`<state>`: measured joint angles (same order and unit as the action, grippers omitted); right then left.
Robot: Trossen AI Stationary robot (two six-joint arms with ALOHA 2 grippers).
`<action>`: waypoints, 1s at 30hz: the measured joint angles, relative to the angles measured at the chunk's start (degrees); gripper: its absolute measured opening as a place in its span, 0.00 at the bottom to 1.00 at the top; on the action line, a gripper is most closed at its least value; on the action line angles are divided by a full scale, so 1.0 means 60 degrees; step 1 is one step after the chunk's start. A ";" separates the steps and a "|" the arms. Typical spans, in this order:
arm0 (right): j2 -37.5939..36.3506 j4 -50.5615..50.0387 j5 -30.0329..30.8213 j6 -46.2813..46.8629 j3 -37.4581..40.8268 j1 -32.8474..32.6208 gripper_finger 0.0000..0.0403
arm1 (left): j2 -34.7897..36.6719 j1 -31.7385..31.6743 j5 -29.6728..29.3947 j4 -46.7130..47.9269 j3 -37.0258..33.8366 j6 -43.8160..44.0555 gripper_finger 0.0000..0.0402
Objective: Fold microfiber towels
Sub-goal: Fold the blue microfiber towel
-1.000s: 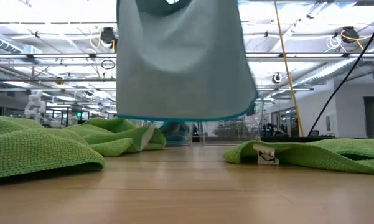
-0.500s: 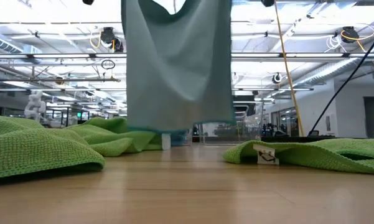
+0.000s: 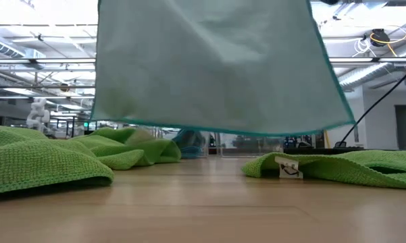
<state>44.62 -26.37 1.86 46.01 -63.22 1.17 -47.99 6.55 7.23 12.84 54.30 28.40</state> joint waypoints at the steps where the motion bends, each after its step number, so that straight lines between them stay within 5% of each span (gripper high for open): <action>1: -0.0013 -0.0083 -0.0009 0.0146 0.0000 -0.0001 0.00 | -0.0075 -0.0027 -0.0005 0.0131 0.0000 0.0005 0.00; 12: 0.0371 -0.0942 0.0690 0.0217 0.0000 -0.0142 0.00 | -0.0752 -0.0027 -0.1683 0.1103 -0.0004 0.0034 0.00; 21: 0.0309 -0.2117 -0.0050 0.0857 0.0000 -0.0149 0.00 | -0.0888 0.0308 -0.1900 0.1130 -0.0004 0.0122 0.00; 30: 0.0288 -0.1766 0.1897 0.0794 0.0000 -0.0146 0.00 | -0.0866 0.0177 -0.3758 0.0896 -0.0004 -0.0515 0.00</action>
<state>46.35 -36.97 13.25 50.77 -63.22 0.30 -53.19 7.61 -15.32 18.21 54.28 25.31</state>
